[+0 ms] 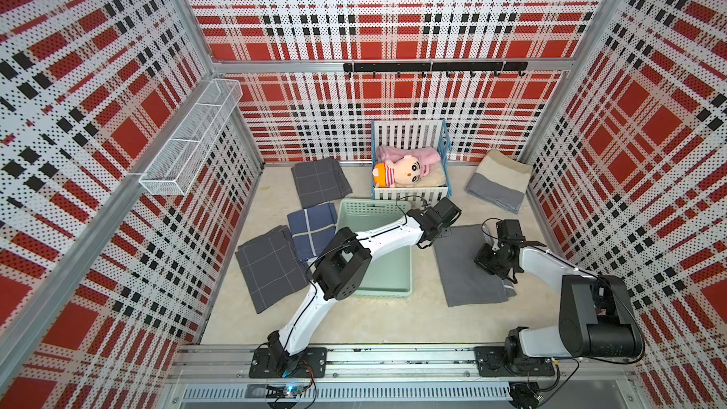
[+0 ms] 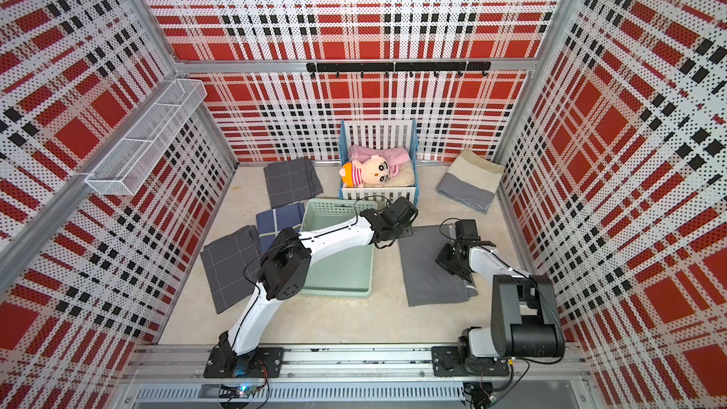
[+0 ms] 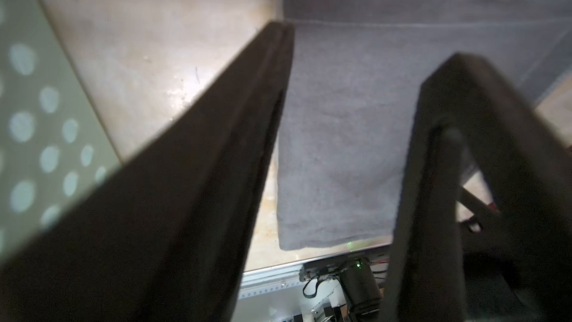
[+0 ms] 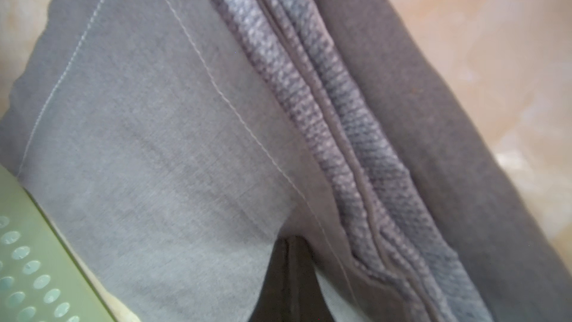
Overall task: Put the folded pillowcase in the basket
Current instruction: Move the pillowcase to the center of the board, then pick up the pillowcase at the center of the board.
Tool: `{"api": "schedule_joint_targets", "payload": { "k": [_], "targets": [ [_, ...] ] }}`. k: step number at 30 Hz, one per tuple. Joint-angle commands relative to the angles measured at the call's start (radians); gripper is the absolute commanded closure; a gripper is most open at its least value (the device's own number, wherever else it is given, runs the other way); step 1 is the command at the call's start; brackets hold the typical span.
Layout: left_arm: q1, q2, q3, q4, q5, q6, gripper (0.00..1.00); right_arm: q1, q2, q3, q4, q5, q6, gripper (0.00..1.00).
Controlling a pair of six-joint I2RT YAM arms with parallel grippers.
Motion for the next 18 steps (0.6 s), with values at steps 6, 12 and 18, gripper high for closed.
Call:
{"api": "schedule_joint_targets", "payload": {
  "k": [6,12,18],
  "targets": [
    [0.01,0.047,0.037,-0.059,-0.005,-0.017,0.56,-0.009,-0.057,-0.018,-0.103,0.017,0.005,0.99],
    [0.012,0.092,0.079,0.005,0.098,0.013,0.56,-0.009,-0.045,-0.033,-0.086,-0.001,-0.003,0.97],
    [0.016,0.111,0.061,-0.018,0.109,-0.016,0.63,-0.009,-0.052,-0.027,-0.097,0.0,-0.009,0.96]
  ]
}}
